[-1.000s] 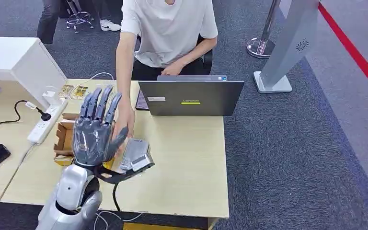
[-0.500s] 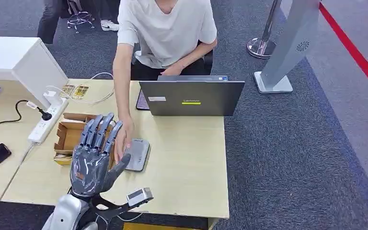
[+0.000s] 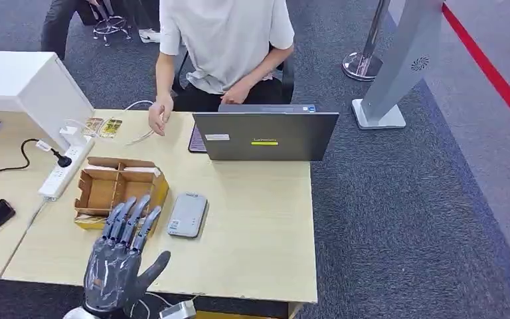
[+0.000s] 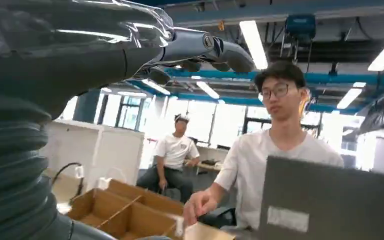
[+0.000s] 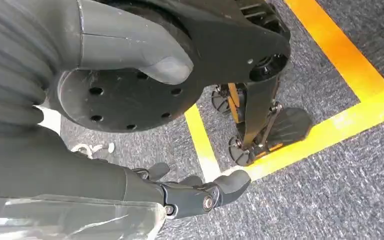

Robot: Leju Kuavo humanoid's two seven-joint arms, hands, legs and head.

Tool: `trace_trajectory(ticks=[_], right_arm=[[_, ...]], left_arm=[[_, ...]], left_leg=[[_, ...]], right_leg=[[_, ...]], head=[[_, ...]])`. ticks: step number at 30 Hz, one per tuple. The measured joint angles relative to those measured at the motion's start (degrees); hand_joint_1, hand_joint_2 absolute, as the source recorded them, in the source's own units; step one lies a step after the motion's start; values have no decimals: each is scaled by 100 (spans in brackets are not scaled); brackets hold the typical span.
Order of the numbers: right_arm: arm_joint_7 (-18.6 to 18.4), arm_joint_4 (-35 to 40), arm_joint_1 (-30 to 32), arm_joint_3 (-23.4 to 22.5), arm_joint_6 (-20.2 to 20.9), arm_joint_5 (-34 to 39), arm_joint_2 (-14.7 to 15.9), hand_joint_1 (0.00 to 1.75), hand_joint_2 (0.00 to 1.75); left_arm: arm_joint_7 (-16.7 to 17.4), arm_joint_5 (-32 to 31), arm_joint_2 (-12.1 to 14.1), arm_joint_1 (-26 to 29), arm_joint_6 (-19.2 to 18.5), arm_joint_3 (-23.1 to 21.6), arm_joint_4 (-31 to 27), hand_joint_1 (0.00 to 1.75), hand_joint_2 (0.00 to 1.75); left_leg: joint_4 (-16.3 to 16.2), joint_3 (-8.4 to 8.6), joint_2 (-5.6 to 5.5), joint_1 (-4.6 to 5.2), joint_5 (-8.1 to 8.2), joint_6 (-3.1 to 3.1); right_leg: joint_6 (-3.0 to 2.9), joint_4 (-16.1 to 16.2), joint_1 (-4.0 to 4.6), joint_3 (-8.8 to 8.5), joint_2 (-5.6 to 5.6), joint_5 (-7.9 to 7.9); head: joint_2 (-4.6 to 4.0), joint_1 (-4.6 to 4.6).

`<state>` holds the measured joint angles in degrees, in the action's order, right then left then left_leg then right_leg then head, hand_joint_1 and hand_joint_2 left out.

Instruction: Pass the card to the sensor for recognition and then transmit it.

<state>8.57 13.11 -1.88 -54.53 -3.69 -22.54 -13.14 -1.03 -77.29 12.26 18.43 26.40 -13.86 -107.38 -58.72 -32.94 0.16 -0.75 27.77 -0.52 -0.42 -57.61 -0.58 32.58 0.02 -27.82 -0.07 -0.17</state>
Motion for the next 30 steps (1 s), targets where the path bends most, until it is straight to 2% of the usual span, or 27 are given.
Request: trace_trajectory(ticks=[4,7,12,17,23,30], right_arm=[[-15,17,-3,-55,4,-116,0,0,175],[-57,26,-3,-94,2,-229,0,0,175],[-131,31,-3,-131,2,-367,0,0,175],[-151,35,-4,-140,-11,-461,0,0,175],[-181,46,-4,-140,11,-625,0,0,175],[-184,57,-5,-140,81,-734,0,0,175]], left_arm=[[227,50,181,108,-592,267,70,0,175],[441,81,260,86,-1177,622,301,0,175],[424,81,301,42,-1669,1166,745,0,175],[461,28,269,40,-1715,1440,1042,0,175],[498,-53,129,-154,-1481,1860,1401,0,175],[301,-201,-77,-439,-1335,2192,1855,0,175]], left_leg=[[1,-1,-2,-1,0,0],[2,1,-1,-2,-2,-1],[2,2,-1,-2,-3,-3],[1,0,-2,-2,-3,-2],[1,0,-4,-1,-2,-1],[1,2,-4,-2,-3,-2]], right_leg=[[-1,0,1,-1,-4,0],[-2,-1,1,-3,-3,1],[-3,-2,2,-4,-3,3],[-2,-1,2,-3,-3,3],[-2,-1,2,-3,-4,2],[-4,-2,2,-4,-4,4]], head=[[0,0],[0,0],[0,-2],[0,2],[0,0],[0,0]])
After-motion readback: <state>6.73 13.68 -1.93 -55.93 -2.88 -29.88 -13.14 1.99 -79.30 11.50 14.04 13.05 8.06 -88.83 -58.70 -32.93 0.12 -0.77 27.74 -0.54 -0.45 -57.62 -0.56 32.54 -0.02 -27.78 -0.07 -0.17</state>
